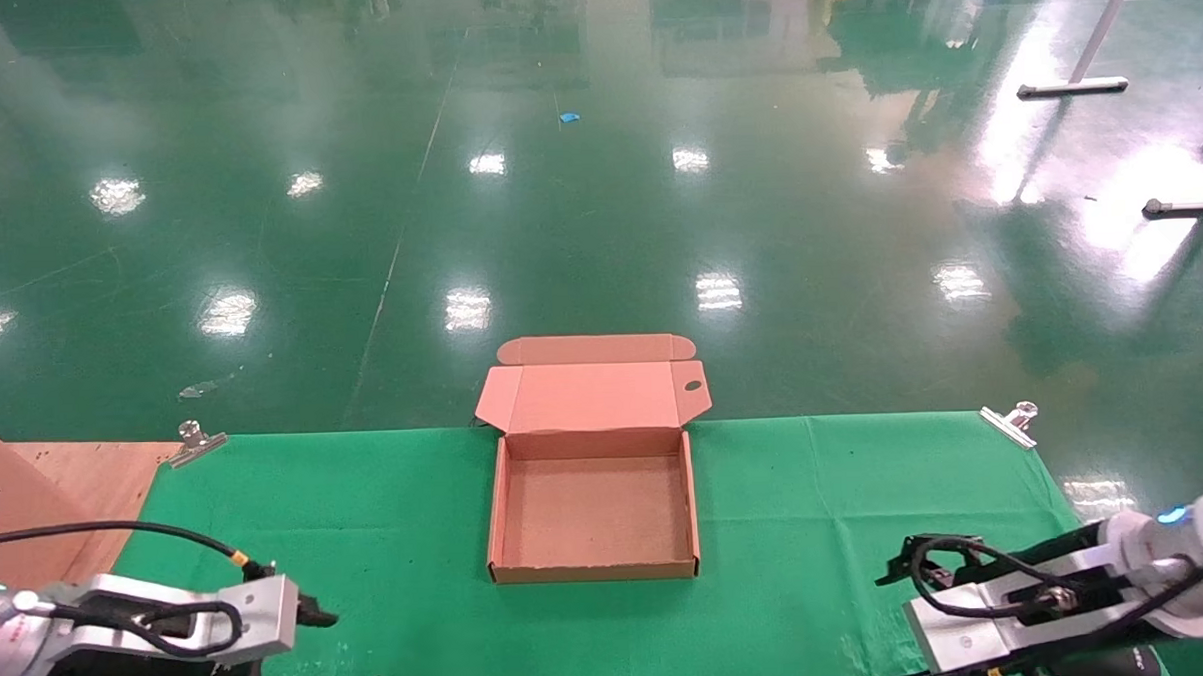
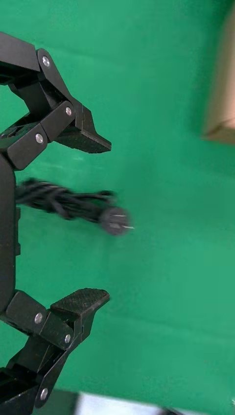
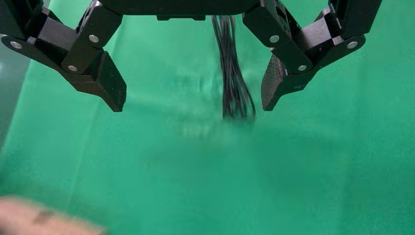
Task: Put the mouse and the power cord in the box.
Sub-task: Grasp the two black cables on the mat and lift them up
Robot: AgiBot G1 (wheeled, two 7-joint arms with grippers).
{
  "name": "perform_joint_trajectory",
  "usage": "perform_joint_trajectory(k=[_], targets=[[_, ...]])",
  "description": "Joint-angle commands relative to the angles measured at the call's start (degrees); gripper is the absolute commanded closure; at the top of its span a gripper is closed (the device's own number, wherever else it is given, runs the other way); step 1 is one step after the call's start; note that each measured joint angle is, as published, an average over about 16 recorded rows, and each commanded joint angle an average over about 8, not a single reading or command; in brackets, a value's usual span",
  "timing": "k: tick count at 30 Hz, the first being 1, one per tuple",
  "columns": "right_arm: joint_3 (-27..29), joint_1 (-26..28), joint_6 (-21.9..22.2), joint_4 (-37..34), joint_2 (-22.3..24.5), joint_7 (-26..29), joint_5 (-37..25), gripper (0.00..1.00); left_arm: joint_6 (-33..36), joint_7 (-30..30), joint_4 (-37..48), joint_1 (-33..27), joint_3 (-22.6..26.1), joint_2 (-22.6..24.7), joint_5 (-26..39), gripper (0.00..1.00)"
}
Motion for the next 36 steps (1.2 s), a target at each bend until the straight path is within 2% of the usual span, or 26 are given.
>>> perform_joint_trajectory(k=[1,8,16,23,24,25,31,32,33,36], targets=[[-1.2,0.9,1.5,-3.2,-1.8,-2.1,-2.8,0.00,-1.1,0.8,2.1,-1.0,1.5,0.8,3.7,0.00],[-3.6,2.6,6.1,-15.5,-6.9,-9.6,-7.0,0.00,-5.1,4.9,10.5,-1.9,4.4,5.7,9.4,0.00],[-5.6,3.5,10.7,-26.4,-11.1,-16.8,-10.1,0.00,-8.0,10.6,20.3,-2.5,5.1,9.4,10.3,0.00],[-6.0,4.5,13.4,-33.3,-13.2,-21.1,-10.8,0.00,-10.3,14.8,25.9,-3.6,4.8,10.9,10.2,0.00],[-6.0,4.7,13.6,-34.1,-13.3,-21.6,-10.7,0.01,-10.4,15.3,26.6,-3.8,4.7,11.0,10.0,0.09],[-5.9,4.9,13.8,-34.9,-13.5,-22.1,-10.6,0.10,-10.4,15.8,27.2,-4.0,4.6,11.1,9.8,0.22],[-5.5,6.1,14.3,-39.0,-14.3,-24.9,-10.0,0.85,-10.6,18.5,30.7,-5.0,4.6,11.6,9.8,0.97],[-5.5,6.3,14.4,-39.6,-14.4,-25.3,-10.0,0.96,-10.6,18.8,31.2,-5.1,4.6,11.6,9.8,1.00],[-5.5,6.5,14.4,-40.1,-14.5,-25.8,-10.0,1.00,-10.7,19.1,31.8,-5.2,4.5,11.6,9.6,1.00],[-5.6,7.0,14.6,-41.6,-14.9,-26.9,-10.0,1.00,-10.8,20.0,33.2,-5.6,4.1,11.4,9.2,1.00]])
